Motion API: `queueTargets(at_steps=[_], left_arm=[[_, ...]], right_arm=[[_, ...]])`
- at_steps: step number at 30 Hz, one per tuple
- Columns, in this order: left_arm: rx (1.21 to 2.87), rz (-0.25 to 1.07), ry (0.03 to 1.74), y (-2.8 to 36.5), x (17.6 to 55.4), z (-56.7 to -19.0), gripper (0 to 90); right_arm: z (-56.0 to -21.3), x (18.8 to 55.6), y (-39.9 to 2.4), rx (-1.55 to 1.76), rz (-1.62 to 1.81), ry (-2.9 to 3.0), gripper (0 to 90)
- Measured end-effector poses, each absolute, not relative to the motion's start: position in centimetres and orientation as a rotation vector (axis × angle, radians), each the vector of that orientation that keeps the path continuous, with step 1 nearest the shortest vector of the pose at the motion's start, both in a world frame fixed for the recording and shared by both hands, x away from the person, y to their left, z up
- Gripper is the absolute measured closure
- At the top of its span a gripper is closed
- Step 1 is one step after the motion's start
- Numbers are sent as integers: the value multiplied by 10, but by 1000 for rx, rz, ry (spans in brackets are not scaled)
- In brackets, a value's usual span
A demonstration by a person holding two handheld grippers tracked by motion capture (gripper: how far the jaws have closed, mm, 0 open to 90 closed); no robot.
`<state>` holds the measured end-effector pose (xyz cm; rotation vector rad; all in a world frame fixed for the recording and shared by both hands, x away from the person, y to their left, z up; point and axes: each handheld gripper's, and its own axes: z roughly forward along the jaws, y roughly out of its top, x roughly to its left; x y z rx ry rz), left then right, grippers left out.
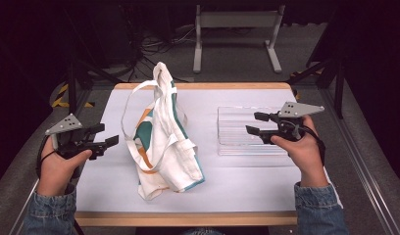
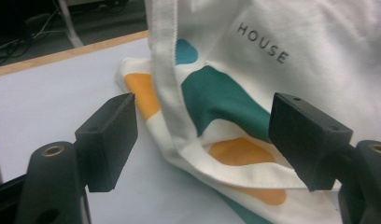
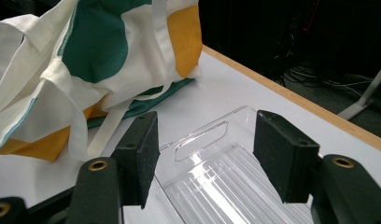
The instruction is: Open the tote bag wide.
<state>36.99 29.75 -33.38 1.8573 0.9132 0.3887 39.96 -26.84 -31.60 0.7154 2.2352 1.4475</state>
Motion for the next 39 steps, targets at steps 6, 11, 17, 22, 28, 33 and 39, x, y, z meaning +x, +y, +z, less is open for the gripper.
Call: queueTargets(at_steps=[6, 11, 17, 22, 28, 33, 39], left_arm=[[1878, 387, 858, 282, 365, -327, 248], [1887, 364, 805, 266, 361, -322, 248], [1896, 330, 760, 248, 361, -321, 248], [1907, 304, 724, 237, 361, -322, 248], [1902, 266, 679, 227, 356, -319, 248], [1919, 235, 635, 213, 353, -321, 247], [1930, 200, 612, 200, 355, -326, 245]], right_arm=[[-316, 398, -267, 722, 1438, 2241, 403], [-317, 398, -265, 721, 1426, 2248, 399], [-319, 397, -262, 725, 1413, 2260, 397], [-321, 397, -259, 720, 1404, 2270, 394], [-323, 398, -257, 721, 1396, 2282, 391], [-325, 398, -253, 719, 1386, 2296, 388], [-327, 398, -251, 720, 1380, 2305, 383]])
